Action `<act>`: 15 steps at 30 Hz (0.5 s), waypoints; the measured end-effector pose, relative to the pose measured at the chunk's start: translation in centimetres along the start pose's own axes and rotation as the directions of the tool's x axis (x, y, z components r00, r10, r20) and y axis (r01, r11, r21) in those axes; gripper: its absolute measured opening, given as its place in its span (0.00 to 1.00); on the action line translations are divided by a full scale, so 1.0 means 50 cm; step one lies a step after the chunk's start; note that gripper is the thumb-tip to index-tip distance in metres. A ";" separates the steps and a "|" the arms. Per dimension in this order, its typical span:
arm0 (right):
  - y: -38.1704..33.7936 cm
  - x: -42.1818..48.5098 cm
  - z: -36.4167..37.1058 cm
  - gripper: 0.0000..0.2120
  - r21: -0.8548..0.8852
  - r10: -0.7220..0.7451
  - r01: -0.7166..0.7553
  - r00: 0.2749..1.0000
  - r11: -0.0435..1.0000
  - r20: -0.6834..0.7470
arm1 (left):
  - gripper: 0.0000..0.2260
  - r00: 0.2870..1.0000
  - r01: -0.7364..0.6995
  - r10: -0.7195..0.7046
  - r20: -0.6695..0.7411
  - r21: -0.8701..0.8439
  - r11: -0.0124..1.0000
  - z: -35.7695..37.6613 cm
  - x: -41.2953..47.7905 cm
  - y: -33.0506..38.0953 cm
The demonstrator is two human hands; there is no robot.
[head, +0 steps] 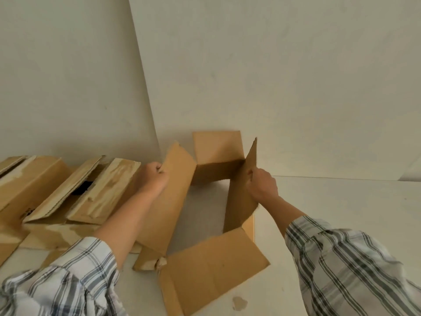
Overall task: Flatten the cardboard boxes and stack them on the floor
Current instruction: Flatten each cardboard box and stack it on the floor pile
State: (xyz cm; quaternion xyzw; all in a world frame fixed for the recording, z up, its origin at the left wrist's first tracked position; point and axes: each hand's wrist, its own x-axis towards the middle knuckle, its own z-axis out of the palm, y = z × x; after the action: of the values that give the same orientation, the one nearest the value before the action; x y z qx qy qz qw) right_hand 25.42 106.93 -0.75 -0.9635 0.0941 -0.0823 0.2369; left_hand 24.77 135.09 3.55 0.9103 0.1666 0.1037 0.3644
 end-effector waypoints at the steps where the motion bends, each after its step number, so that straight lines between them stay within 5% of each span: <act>1: -0.006 0.008 -0.006 0.13 0.011 0.005 -0.005 1.000 1.000 -0.014 | 0.07 0.999 -0.024 0.024 0.026 -0.017 1.000 0.003 -0.017 0.017; 7: -0.055 0.034 -0.045 0.23 0.243 0.030 -0.022 0.999 0.970 -0.030 | 0.06 0.888 -0.221 0.221 0.403 -0.046 0.974 0.027 -0.146 0.068; 12: -0.087 0.025 -0.032 0.53 0.320 0.055 -0.096 0.989 0.943 0.135 | 0.10 0.758 -0.385 0.313 0.572 0.006 0.923 0.054 -0.216 0.106; 15: -0.070 0.018 -0.010 0.43 0.304 -0.020 -0.037 0.983 0.952 0.182 | 0.10 0.680 -0.492 0.322 0.659 0.085 0.867 0.085 -0.240 0.107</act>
State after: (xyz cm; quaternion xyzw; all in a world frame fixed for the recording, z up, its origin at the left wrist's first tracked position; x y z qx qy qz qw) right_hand 26.71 109.55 1.44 -0.9181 0.0621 -0.0063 0.3915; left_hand 16.26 124.25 3.42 0.9446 -0.1603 -0.1473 0.2457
